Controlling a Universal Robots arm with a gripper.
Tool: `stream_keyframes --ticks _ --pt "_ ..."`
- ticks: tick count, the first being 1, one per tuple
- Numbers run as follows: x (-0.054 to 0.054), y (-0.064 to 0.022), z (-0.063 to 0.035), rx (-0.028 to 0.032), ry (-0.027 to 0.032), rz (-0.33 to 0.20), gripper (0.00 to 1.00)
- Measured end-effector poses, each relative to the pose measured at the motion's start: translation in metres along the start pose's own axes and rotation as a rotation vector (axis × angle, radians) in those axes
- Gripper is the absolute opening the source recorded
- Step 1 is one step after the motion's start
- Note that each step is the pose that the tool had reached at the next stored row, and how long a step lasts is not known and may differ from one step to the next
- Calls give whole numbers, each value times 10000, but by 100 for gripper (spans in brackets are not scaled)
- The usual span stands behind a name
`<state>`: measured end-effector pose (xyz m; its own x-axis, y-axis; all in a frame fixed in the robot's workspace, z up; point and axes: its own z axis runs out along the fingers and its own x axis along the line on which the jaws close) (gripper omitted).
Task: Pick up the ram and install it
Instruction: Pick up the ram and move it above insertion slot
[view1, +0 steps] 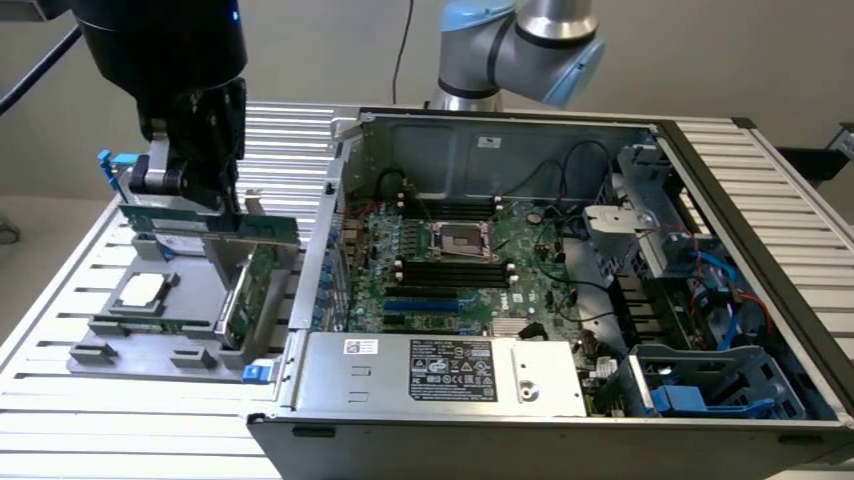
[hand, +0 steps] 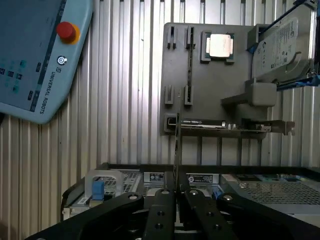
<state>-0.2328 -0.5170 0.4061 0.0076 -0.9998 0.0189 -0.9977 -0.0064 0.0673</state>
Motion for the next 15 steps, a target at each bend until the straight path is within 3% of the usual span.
stream_keyframes --ticks 4,15 --pt "3 -177 -83 -1 0 0 14" --pt "-37 -677 -123 0 0 -1 14"
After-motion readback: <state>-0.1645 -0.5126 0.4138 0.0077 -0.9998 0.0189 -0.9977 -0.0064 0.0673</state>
